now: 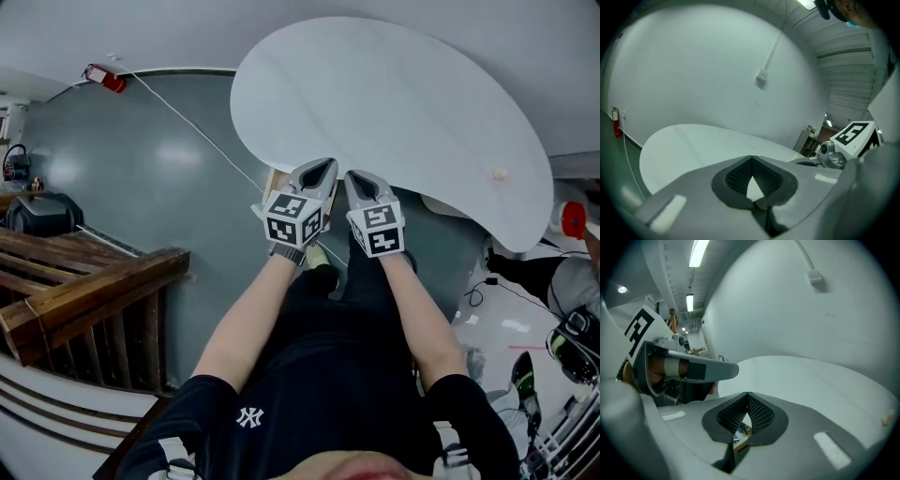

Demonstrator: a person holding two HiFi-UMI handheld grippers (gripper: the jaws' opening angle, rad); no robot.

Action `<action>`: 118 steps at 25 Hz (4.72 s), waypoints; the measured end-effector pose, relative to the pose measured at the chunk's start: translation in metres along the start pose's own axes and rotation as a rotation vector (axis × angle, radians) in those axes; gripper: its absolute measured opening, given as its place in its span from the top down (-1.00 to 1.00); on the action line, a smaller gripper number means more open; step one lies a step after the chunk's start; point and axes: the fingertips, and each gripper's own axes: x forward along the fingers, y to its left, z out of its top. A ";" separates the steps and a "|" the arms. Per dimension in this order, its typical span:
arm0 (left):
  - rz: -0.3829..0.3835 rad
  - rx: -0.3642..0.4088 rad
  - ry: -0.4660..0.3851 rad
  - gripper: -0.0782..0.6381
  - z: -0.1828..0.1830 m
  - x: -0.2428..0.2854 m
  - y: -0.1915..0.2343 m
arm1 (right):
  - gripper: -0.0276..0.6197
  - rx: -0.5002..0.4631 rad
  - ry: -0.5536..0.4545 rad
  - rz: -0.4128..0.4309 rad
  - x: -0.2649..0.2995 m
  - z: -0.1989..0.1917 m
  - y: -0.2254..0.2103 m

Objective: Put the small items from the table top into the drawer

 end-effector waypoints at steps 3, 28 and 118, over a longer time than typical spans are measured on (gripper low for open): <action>-0.039 0.022 -0.005 0.78 0.011 0.009 -0.018 | 0.83 0.032 -0.045 -0.056 -0.018 0.012 -0.025; -0.343 0.125 0.017 0.78 0.068 0.131 -0.171 | 0.83 0.177 -0.182 -0.368 -0.129 0.038 -0.197; -0.460 0.173 0.234 0.78 -0.022 0.280 -0.239 | 0.37 0.342 0.018 -0.526 -0.135 -0.094 -0.360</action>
